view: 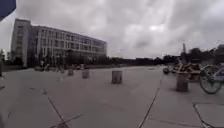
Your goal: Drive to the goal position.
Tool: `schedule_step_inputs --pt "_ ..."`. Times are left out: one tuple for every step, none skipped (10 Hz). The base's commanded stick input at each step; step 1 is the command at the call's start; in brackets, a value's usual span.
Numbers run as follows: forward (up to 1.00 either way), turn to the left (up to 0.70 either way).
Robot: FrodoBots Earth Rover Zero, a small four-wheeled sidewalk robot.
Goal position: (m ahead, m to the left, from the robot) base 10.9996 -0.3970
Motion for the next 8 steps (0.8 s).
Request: schedule_step_inputs --pt "0.7 -0.18" --pt "0.7 0.0" --pt "0.7 0.0" --pt "0.7 0.0" --pt "0.7 0.0" --pt "0.7 0.0" --pt "0.7 0.0" --pt "0.7 0.0"
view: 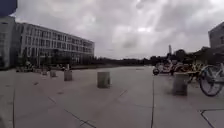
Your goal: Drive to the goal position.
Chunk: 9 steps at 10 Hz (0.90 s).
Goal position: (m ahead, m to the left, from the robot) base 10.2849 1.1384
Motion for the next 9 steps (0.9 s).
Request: schedule_step_inputs --pt "0.7 0.0" --pt "0.7 0.0" --pt "0.7 0.0" --pt "0.7 0.0" --pt "0.7 0.0" --pt "0.7 0.0" --pt "0.7 0.0" --pt "0.7 -0.06" --pt "0.7 -0.35"
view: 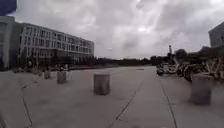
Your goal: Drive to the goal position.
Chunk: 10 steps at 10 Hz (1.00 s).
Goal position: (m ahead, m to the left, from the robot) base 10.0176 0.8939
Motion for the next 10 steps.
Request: schedule_step_inputs --pt "0.7 -0.35" --pt "0.7 -0.35" --pt "0.7 -0.35" --pt "0.7 -0.31" --pt "0.7 -0.26" --pt "0.7 -0.02" --pt "0.7 0.0" --pt "0.7 0.0" --pt "0.7 0.0" --pt "0.7 0.0"
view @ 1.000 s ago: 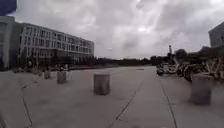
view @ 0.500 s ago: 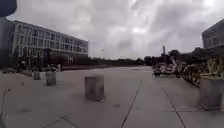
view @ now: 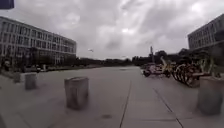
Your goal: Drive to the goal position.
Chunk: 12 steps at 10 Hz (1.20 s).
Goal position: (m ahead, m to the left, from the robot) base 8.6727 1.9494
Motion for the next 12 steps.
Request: schedule_step_inputs --pt "0.7 0.0" --pt "0.7 0.0" --pt "0.7 0.0" --pt "0.7 0.0" --pt "0.7 0.0" --pt "0.7 0.0" --pt "0.7 0.0" --pt "0.7 0.0" --pt "0.7 0.0" --pt "0.7 0.0" --pt "0.7 0.0" --pt "0.7 0.0"
